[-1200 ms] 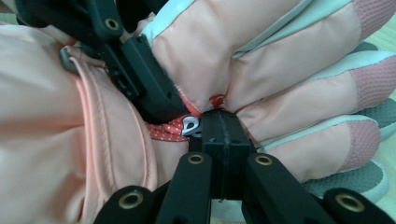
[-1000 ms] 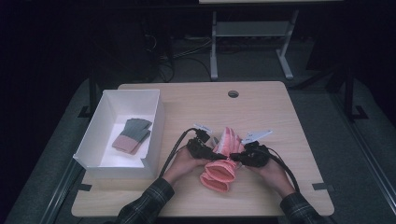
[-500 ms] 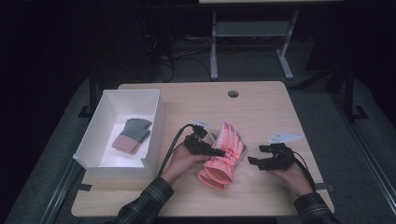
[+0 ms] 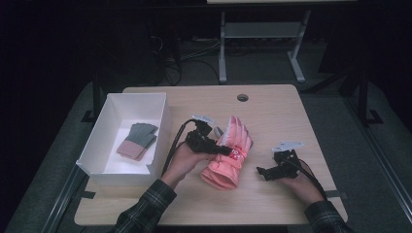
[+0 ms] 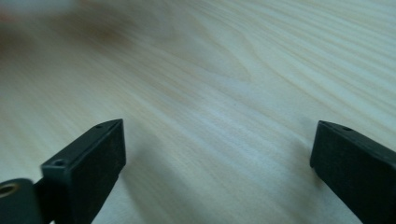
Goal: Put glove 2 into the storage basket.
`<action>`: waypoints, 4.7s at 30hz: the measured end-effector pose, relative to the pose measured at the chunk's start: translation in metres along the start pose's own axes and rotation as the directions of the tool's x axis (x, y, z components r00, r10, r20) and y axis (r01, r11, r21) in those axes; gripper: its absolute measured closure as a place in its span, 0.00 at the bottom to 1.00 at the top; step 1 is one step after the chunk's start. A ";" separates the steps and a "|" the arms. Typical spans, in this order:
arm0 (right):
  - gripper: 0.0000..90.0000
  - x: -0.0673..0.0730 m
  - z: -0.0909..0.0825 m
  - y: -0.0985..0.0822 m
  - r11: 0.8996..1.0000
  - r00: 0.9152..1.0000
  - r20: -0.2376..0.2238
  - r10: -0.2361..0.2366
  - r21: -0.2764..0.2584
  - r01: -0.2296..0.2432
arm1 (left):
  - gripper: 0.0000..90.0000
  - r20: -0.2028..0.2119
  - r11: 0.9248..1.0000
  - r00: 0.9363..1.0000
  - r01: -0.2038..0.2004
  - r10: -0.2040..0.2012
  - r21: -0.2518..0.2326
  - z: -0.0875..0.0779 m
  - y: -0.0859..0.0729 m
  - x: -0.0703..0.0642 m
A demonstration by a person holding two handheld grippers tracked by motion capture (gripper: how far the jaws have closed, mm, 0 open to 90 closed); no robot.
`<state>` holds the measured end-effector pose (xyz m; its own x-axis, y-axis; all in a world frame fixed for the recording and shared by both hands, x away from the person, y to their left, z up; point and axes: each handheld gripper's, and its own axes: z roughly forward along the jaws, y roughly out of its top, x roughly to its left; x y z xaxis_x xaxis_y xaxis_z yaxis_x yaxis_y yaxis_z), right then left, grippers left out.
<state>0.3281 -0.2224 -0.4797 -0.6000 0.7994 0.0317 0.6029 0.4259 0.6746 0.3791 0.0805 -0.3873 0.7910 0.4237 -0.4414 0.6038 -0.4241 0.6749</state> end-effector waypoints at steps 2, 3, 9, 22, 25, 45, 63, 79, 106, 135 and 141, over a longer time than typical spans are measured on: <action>0.01 0.001 0.001 0.000 1.000 1.000 -0.001 0.005 -0.012 -0.005 | 0.67 -0.016 1.000 1.000 0.005 -0.006 -0.012 -0.011 0.006 -0.003; 0.01 0.001 0.002 -0.001 1.000 1.000 0.002 0.010 -0.023 -0.010 | 0.67 -0.020 1.000 1.000 0.002 -0.002 -0.015 -0.014 0.008 -0.004; 0.01 0.001 0.002 -0.003 0.999 1.000 0.001 0.021 -0.036 -0.021 | 0.67 -0.061 0.999 0.998 -0.028 0.026 -0.037 -0.048 0.023 -0.012; 0.01 0.001 0.002 -0.003 0.999 1.000 0.005 0.021 -0.036 -0.021 | 0.67 -0.154 0.994 0.987 -0.051 0.037 -0.091 -0.126 0.051 -0.017; 0.01 0.001 0.002 -0.003 0.999 1.000 0.007 0.021 -0.036 -0.021 | 0.67 -0.177 0.993 0.984 -0.051 0.032 -0.105 -0.144 0.054 -0.016; 0.01 0.001 0.002 -0.003 0.999 0.999 0.015 0.029 -0.038 -0.028 | 0.67 -0.287 0.984 0.954 0.033 -0.084 -0.176 -0.234 0.023 0.031; 0.01 0.002 0.003 -0.003 0.998 0.999 0.019 0.039 -0.040 -0.038 | 0.67 -0.360 0.976 0.912 0.150 -0.199 -0.158 -0.249 -0.029 0.091; 0.01 0.001 0.003 -0.003 0.998 0.999 0.021 0.038 -0.040 -0.038 | 0.66 -0.372 0.976 0.902 0.207 -0.217 -0.066 -0.209 -0.054 0.124; 0.01 0.001 0.002 -0.003 0.999 0.999 0.024 0.037 -0.038 -0.036 | 0.41 -0.346 0.960 0.899 0.279 -0.269 -0.023 -0.172 -0.078 0.152; 0.01 0.001 0.002 -0.003 0.998 0.999 0.028 0.043 -0.039 -0.042 | 0.15 -0.361 0.984 0.930 -0.119 0.063 -0.136 -0.138 -0.001 0.010; 0.01 0.001 0.002 -0.003 0.998 0.999 0.028 0.043 -0.038 -0.042 | 0.15 -0.355 0.982 0.926 -0.168 0.127 -0.087 -0.094 -0.003 -0.019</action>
<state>0.3267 -0.2217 -0.4832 -0.5582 0.8288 0.0398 0.6070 0.3752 0.7005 0.3534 0.1491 -0.3251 0.7739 0.6231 -0.1131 0.4515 -0.4177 0.7885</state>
